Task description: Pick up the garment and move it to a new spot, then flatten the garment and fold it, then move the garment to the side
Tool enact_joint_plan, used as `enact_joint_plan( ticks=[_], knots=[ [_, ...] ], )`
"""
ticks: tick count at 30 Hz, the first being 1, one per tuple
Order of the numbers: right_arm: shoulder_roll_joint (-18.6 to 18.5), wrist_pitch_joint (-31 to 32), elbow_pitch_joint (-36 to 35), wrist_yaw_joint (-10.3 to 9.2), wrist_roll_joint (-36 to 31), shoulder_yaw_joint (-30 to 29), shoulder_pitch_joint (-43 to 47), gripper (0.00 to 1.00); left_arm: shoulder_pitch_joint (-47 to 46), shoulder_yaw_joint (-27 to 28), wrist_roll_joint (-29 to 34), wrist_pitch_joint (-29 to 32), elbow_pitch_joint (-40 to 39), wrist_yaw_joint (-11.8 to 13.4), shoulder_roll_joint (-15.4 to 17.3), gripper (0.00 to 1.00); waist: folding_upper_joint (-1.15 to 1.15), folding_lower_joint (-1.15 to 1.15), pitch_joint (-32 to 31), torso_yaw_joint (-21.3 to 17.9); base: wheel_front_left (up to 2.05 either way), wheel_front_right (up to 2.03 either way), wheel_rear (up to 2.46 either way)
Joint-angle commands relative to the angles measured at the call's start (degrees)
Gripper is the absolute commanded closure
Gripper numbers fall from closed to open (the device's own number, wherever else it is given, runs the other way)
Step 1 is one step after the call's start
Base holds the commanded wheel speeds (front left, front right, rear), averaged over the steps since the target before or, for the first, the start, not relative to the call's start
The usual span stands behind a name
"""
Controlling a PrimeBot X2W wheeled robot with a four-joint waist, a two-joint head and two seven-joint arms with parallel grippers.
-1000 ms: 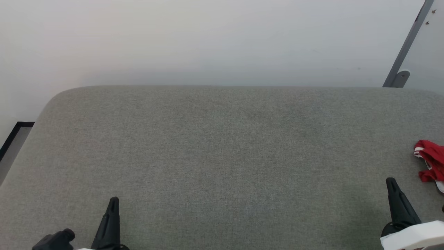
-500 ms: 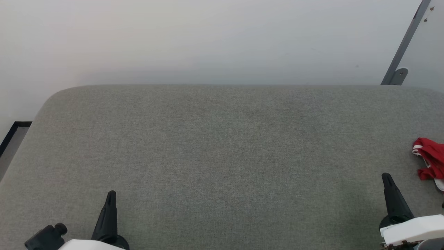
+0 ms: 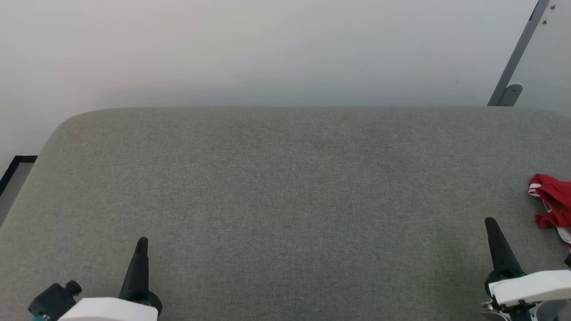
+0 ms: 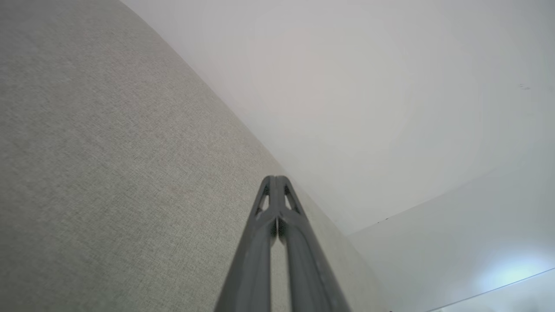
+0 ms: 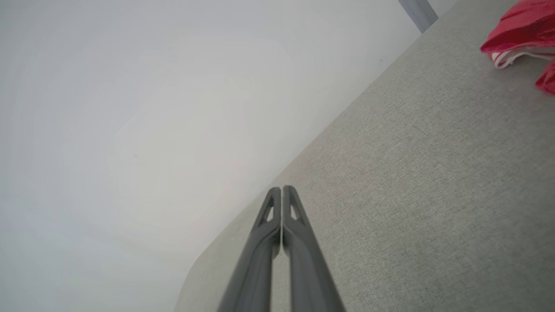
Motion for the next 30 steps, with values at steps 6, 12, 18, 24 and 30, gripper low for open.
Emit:
enact_joint_plan(
  ticks=[6,12,18,24,30],
  knots=[
    [0.43,0.89,0.07,0.02,4.33,-0.3,-2.12,1.0,-2.49,0.78,-5.03,1.21,0.18,0.01,0.14,1.0,0.0,0.0,0.18,-0.18,0.0,0.0,0.0],
    [0.83,1.38,0.53,0.02,6.95,-0.36,-2.48,1.0,-3.11,1.08,-7.91,2.05,0.61,0.01,-0.03,1.0,0.0,0.0,0.31,-0.33,0.0,0.0,0.0],
    [1.28,2.0,0.91,0.02,9.98,-0.42,-3.22,1.0,-3.97,1.46,-11.2,3.04,1.11,0.02,-0.23,1.0,0.0,0.0,0.48,-0.5,0.0,0.0,0.0],
    [1.72,2.58,1.39,0.02,12.83,-0.49,-3.66,1.0,-4.77,1.84,-14.3,3.9,1.61,0.02,-0.44,1.0,0.0,0.0,0.64,-0.67,0.0,0.0,0.0],
    [2.19,3.13,1.86,0.02,15.56,-0.54,-4.32,1.0,-5.34,2.22,-17.21,4.77,2.12,0.02,-0.67,1.0,0.0,0.0,0.8,-0.84,0.0,0.0,0.0]
  ],
)
